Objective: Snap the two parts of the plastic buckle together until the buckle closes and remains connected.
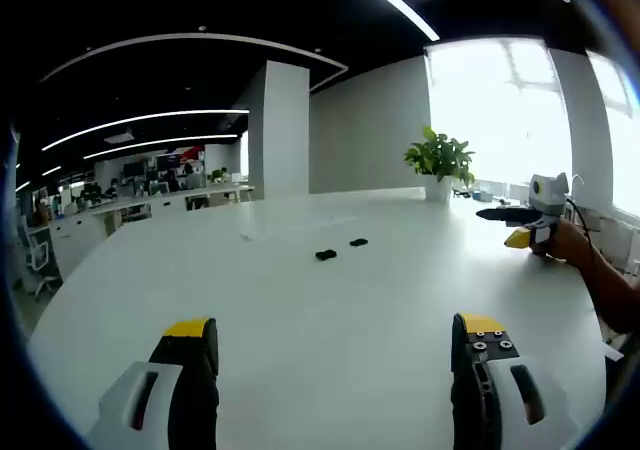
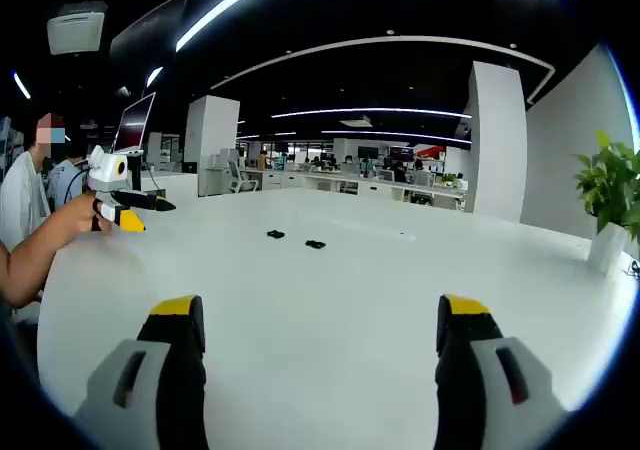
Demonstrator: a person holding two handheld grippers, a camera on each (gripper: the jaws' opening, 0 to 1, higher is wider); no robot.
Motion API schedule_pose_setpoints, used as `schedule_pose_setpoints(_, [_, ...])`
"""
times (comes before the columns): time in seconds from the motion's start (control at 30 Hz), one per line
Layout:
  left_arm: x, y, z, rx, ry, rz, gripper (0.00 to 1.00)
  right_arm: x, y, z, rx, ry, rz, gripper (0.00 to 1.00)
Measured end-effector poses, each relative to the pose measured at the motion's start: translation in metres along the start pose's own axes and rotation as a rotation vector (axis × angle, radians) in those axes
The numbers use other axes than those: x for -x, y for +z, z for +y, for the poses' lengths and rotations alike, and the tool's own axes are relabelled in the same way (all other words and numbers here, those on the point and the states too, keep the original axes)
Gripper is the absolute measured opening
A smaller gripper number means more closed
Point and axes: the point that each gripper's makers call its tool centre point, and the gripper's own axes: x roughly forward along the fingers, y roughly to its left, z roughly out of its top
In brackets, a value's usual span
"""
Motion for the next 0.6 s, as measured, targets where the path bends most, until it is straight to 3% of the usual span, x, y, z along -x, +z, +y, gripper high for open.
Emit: schedule_pose_setpoints(0.6, [-0.0001,0.0015,-0.0022,0.005,-0.006,-0.004,0.97,0.0049,0.0042,-0.0042,-0.002,-0.029,-0.020,0.92])
